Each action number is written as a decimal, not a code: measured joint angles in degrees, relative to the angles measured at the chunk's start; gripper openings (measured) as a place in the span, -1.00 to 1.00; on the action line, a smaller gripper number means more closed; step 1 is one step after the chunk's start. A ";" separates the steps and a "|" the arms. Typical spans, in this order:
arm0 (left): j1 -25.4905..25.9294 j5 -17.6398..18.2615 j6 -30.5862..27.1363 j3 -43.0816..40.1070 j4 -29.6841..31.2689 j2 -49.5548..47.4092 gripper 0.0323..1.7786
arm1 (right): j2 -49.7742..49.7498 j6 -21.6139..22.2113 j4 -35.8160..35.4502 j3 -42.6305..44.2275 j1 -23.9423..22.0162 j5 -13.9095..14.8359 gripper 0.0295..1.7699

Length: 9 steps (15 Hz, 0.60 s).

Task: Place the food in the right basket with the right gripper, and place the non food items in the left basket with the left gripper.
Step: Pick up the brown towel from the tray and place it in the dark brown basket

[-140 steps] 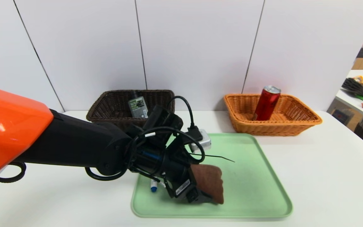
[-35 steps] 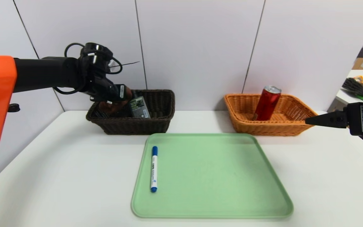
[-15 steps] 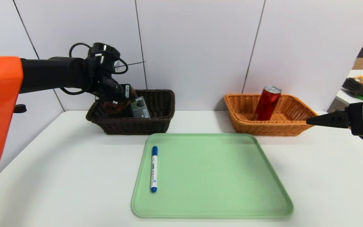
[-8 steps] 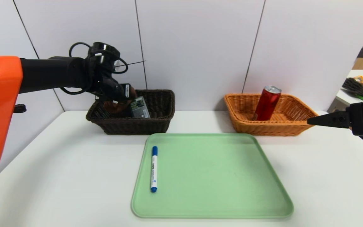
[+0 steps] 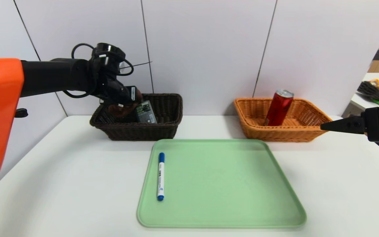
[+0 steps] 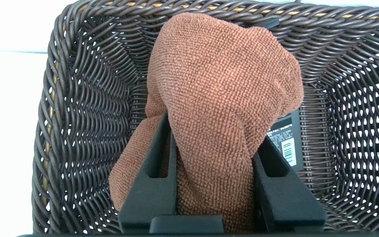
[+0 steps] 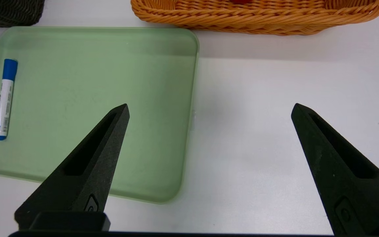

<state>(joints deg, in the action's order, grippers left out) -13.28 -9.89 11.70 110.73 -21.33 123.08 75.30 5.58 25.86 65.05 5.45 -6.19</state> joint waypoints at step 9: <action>0.02 0.09 0.41 0.07 -0.05 0.21 -0.38 | 0.11 0.01 -0.06 -0.15 -0.28 0.00 0.92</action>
<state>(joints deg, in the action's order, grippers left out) -13.25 -9.80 12.12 110.80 -21.38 123.28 75.41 5.60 25.80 64.90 5.17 -6.19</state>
